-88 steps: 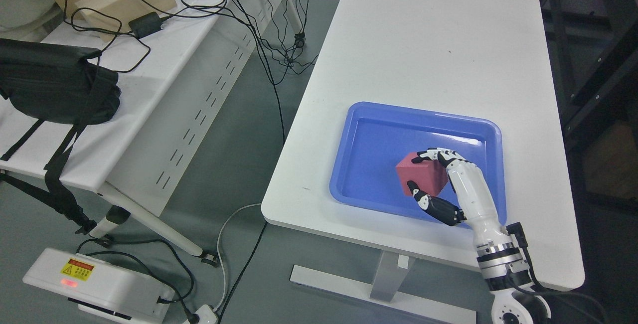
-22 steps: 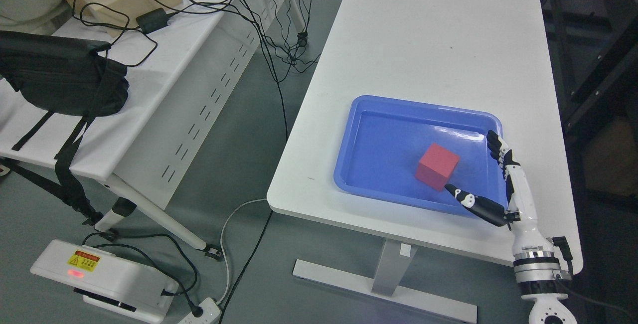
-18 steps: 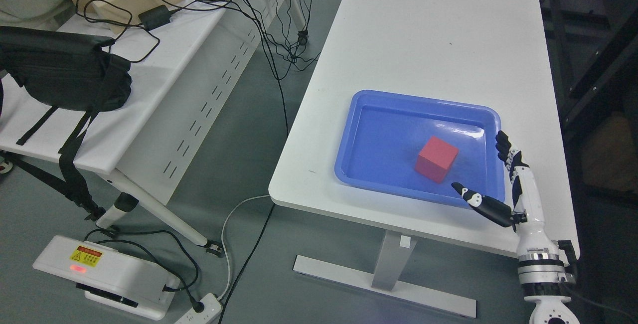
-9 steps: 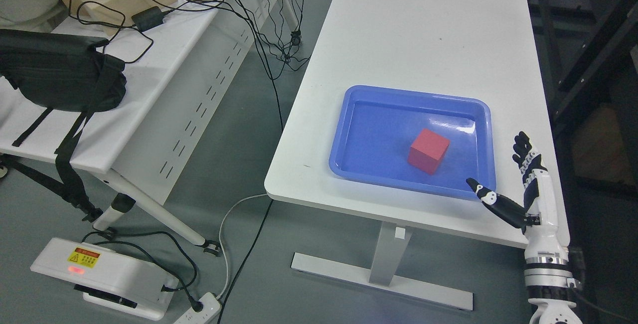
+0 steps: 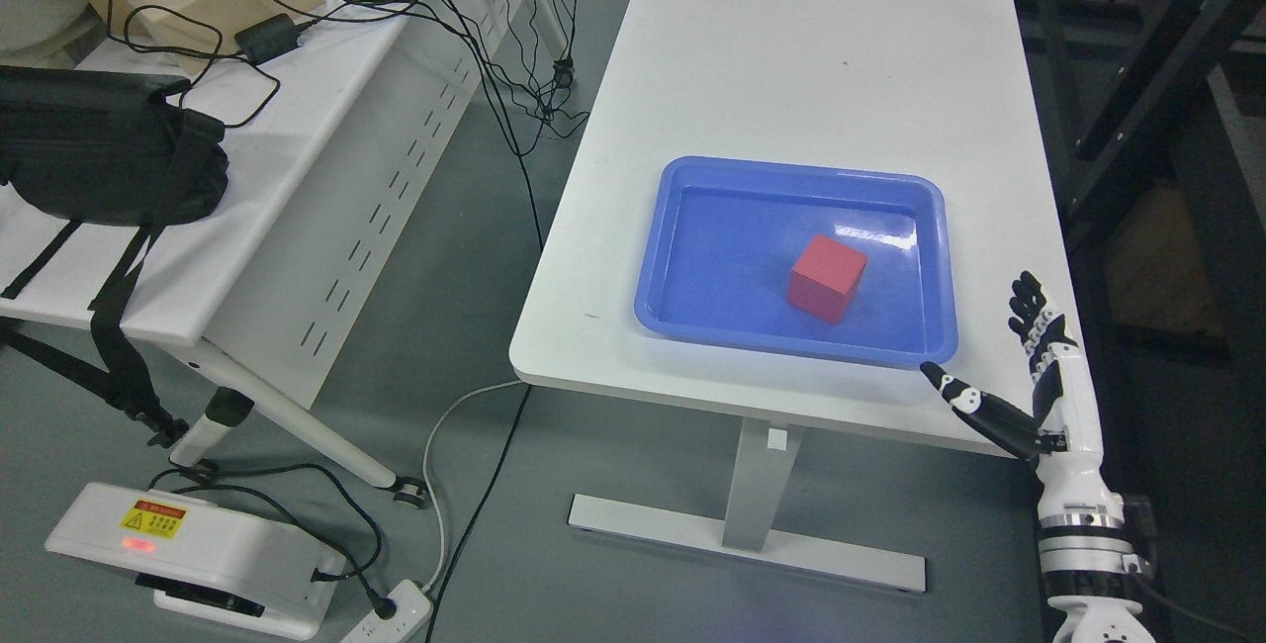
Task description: Pick pink block from left shelf to tray
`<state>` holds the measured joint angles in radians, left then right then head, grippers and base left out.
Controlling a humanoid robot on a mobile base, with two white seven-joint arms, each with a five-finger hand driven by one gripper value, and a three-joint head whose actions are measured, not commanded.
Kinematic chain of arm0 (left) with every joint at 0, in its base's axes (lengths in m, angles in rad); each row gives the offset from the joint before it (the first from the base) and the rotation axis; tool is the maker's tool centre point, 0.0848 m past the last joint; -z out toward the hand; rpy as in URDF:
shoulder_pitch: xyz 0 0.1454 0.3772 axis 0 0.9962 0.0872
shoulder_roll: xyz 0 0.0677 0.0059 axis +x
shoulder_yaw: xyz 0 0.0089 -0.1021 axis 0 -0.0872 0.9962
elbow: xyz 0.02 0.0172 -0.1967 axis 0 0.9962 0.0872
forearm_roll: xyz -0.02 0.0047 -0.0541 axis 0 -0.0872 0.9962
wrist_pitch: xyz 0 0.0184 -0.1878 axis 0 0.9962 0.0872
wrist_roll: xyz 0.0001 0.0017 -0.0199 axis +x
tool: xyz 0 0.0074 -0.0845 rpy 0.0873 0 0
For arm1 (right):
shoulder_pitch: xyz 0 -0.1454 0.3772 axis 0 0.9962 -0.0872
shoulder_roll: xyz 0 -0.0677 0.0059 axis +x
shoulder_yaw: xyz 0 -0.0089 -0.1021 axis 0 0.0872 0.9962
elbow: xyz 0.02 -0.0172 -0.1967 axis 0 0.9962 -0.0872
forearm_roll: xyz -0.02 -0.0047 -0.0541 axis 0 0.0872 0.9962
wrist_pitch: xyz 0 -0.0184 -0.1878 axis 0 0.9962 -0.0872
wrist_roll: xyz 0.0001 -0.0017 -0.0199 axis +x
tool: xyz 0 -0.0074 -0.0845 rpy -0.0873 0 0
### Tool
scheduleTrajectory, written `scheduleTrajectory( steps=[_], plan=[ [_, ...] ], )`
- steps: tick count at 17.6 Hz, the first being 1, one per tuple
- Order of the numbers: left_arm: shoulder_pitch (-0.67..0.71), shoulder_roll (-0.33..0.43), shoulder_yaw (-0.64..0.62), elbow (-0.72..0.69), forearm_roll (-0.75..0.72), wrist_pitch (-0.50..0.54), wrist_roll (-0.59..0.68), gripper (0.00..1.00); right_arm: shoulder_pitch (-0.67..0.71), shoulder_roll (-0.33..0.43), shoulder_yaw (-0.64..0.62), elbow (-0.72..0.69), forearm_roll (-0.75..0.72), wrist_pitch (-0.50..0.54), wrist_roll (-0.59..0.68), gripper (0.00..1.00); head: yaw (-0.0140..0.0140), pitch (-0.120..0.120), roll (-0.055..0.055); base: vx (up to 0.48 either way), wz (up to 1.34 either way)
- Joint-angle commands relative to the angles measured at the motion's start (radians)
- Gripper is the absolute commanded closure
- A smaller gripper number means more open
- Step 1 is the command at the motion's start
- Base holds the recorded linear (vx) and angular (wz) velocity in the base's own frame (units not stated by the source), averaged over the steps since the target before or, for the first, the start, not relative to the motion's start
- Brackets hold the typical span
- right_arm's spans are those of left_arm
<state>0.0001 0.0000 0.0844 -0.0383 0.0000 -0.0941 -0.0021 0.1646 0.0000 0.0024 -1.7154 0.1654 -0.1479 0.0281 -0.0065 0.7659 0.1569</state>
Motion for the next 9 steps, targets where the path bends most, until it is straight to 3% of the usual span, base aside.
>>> scheduleTrajectory(
  steps=[1,9],
  plan=[
    [-0.011,0.017,0.000,0.000,-0.002,0.000,0.001,0.00,0.003,-0.017,-0.001,0.002,-0.001,0.005,0.009,0.00,0.0000,0.000,0.000,-0.046,-0.06],
    [-0.011,0.017,0.000,0.000,-0.002,0.000,0.001,0.00,0.003,-0.017,0.004,0.002,-0.001,0.005,0.016,0.00,0.0000,0.000,0.000,-0.017,-0.03]
  ],
)
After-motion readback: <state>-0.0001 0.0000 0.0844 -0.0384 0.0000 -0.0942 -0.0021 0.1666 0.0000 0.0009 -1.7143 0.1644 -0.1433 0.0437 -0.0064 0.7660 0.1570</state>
